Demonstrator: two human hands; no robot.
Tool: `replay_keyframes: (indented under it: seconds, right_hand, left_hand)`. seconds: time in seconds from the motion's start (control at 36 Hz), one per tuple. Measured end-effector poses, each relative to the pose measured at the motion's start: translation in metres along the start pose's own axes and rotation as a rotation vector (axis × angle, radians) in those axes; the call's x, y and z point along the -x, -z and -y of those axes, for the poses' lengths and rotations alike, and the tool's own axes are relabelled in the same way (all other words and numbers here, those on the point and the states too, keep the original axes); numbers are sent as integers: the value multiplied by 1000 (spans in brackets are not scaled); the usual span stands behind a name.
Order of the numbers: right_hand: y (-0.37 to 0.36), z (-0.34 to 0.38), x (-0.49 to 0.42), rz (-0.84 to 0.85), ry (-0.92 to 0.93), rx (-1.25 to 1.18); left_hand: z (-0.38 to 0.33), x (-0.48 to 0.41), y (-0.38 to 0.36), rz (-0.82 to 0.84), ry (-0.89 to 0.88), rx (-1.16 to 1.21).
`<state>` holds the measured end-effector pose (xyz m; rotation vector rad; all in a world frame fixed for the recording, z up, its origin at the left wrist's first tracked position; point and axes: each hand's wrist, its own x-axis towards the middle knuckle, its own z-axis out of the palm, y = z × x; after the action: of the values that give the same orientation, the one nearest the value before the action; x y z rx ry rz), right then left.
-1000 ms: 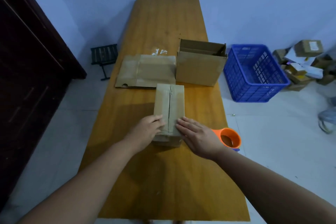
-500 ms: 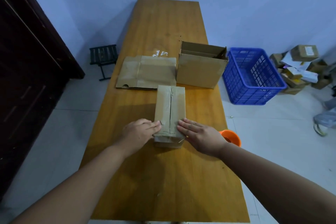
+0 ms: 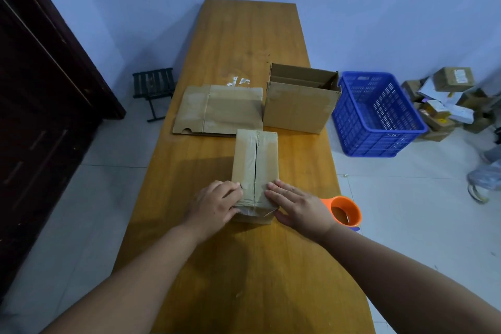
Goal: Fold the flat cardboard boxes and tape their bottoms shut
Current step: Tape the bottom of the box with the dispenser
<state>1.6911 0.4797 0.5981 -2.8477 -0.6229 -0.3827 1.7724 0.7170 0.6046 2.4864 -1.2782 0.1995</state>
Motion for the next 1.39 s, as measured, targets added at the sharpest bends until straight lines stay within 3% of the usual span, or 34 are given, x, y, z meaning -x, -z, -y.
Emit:
replay_keyframes:
  seconds: [0.28, 0.44, 0.61, 0.72, 0.89, 1.17, 1.39]
  right_hand:
    - [-12, 2, 2, -52, -57, -33]
    - [-17, 16, 4, -87, -210, -106]
    - [-8, 13, 5, 5, -151, -92]
    - [-1, 13, -1, -25, -145, -80]
    - [0, 7, -2, 1, -107, -71]
    - [-1, 6, -1, -45, -72, -16]
    - [-8, 12, 1, -32, -161, -71]
  left_hand:
    - [-4, 5, -9, -59, 78, -17]
    - [-14, 8, -8, -58, 201, 99]
    - [-11, 12, -8, 86, 219, 142]
    - [-15, 5, -4, 9, 287, 277]
    - [-8, 5, -5, 18, 282, 276]
    - [-1, 4, 0, -42, 27, -17]
    - [-5, 8, -9, -91, 65, -37]
